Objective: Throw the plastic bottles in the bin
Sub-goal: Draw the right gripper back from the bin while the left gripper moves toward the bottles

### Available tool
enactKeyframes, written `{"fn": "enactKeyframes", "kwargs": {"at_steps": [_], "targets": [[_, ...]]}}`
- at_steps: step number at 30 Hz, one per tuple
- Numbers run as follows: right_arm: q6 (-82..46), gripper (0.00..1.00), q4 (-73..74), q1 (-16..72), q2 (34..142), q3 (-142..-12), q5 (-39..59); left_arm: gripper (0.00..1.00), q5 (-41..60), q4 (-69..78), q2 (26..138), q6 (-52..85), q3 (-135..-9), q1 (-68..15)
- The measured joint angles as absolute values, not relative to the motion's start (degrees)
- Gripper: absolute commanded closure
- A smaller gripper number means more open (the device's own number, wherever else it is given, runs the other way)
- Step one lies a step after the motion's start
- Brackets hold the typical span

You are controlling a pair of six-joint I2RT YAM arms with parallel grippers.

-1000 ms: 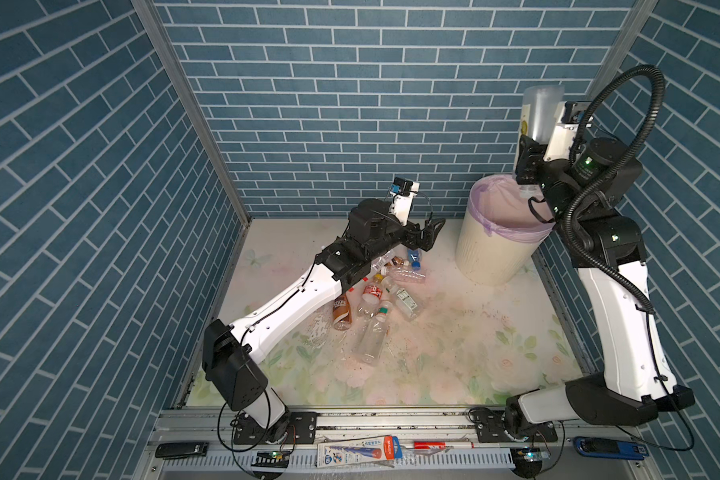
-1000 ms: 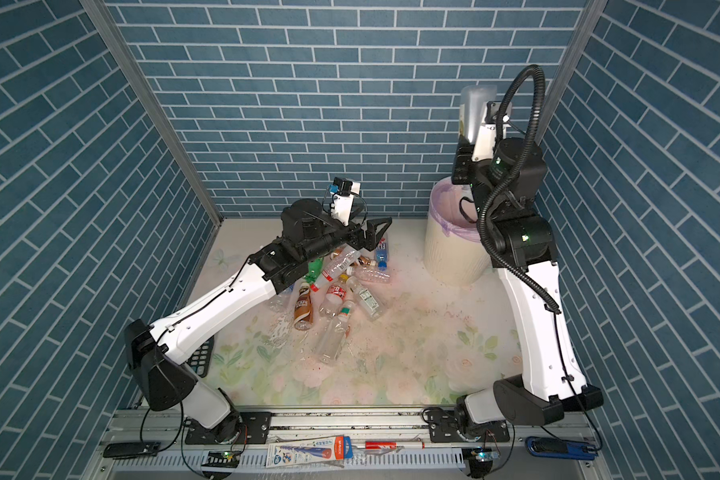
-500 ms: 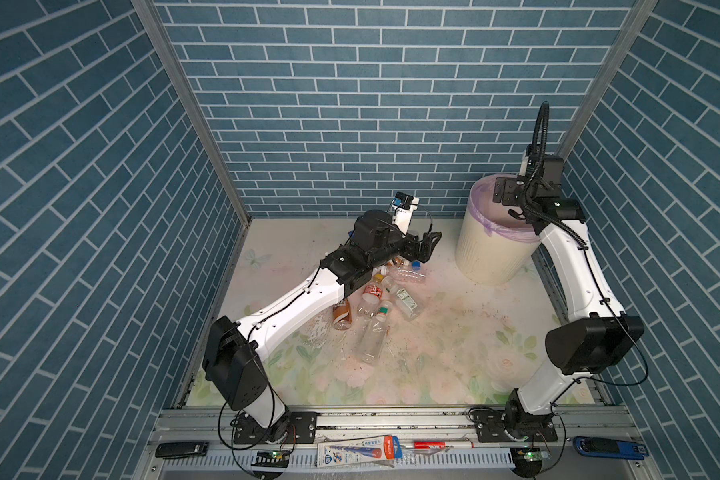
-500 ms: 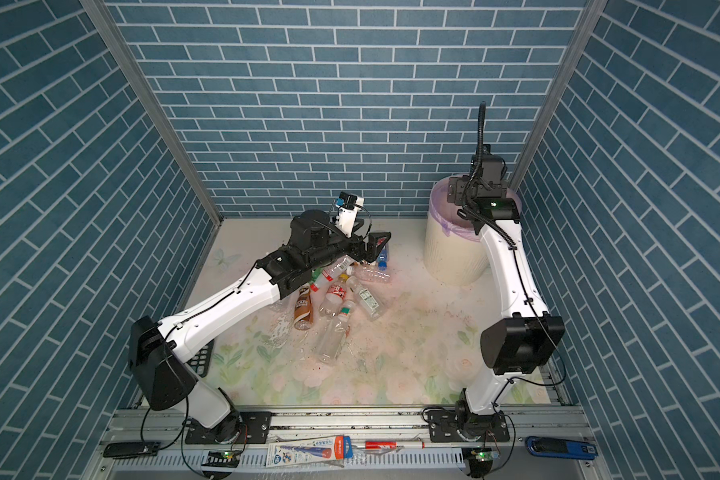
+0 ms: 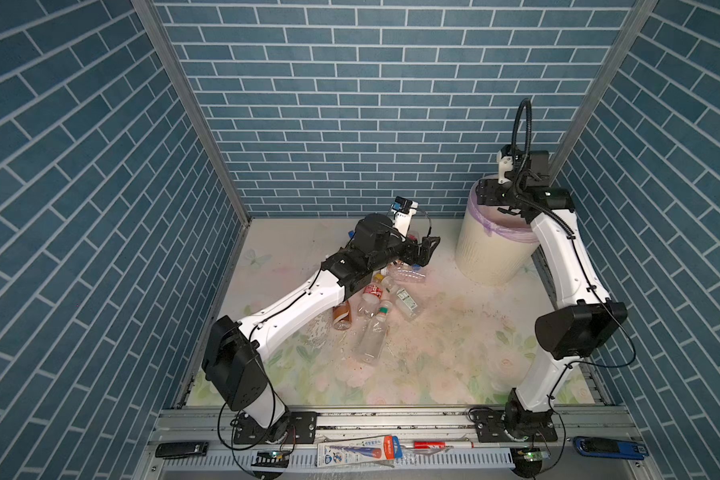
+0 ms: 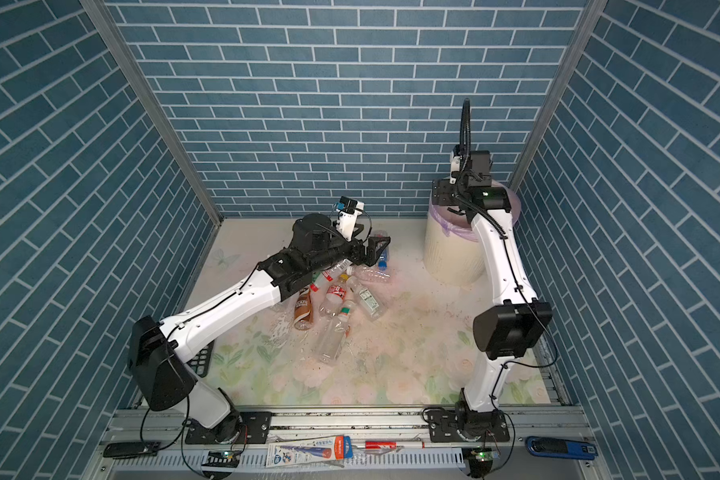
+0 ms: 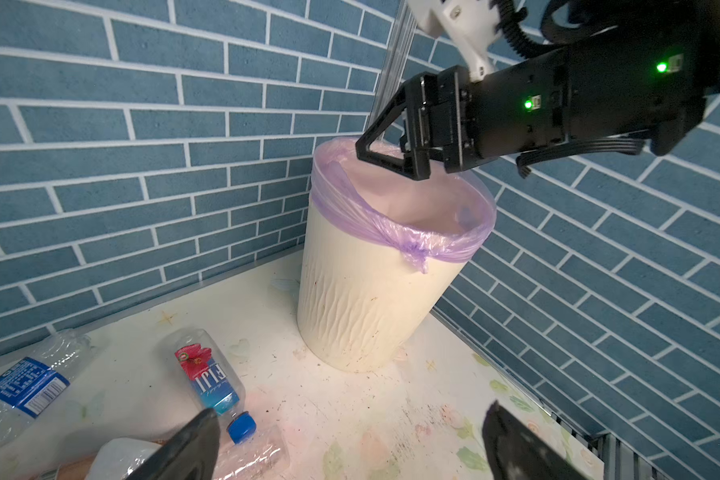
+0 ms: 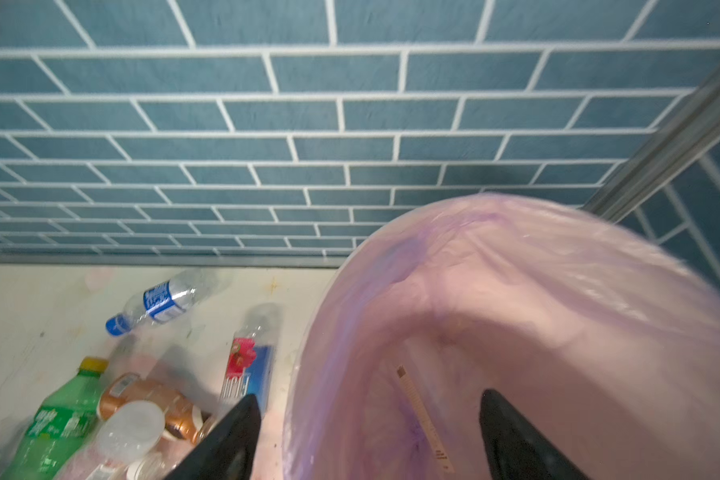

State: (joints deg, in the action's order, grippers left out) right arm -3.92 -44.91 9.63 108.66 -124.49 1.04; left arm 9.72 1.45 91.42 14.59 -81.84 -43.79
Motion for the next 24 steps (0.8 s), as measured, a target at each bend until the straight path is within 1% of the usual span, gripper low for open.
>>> {"fn": "enactKeyframes", "kwargs": {"at_steps": [4,6,9,12,15,18,21,24], "targets": [[-3.5,0.48,-49.6,10.6,114.7,-129.6,3.9,0.01,9.1,1.1,90.5,14.6,-79.9,-43.5],[-3.0,0.54,-51.3,11.1,116.7,-131.0,4.9,0.01,9.0,1.1,89.5,14.6,-78.9,-43.2],[-2.4,0.63,-52.8,12.0,118.4,-132.7,5.6,0.01,8.6,1.2,88.0,14.6,-77.5,-42.9],[-1.6,0.76,-54.7,12.6,119.6,-135.2,5.3,0.01,8.6,1.3,87.0,14.7,-76.6,-42.7],[-1.0,0.87,-55.4,12.9,121.0,-137.0,5.2,0.01,8.6,1.2,86.4,14.7,-75.9,-42.5],[-1.2,0.92,-56.1,13.2,122.0,-138.7,4.5,0.01,8.6,1.1,85.9,14.7,-75.2,-42.0],[-0.9,0.92,-56.7,13.4,123.2,-140.8,4.5,0.01,8.6,1.1,85.7,14.7,-74.9,-41.3],[-0.6,0.95,-57.0,13.7,125.1,-143.5,4.8,0.01,8.6,1.1,85.0,14.8,-74.1,-40.6]]}}
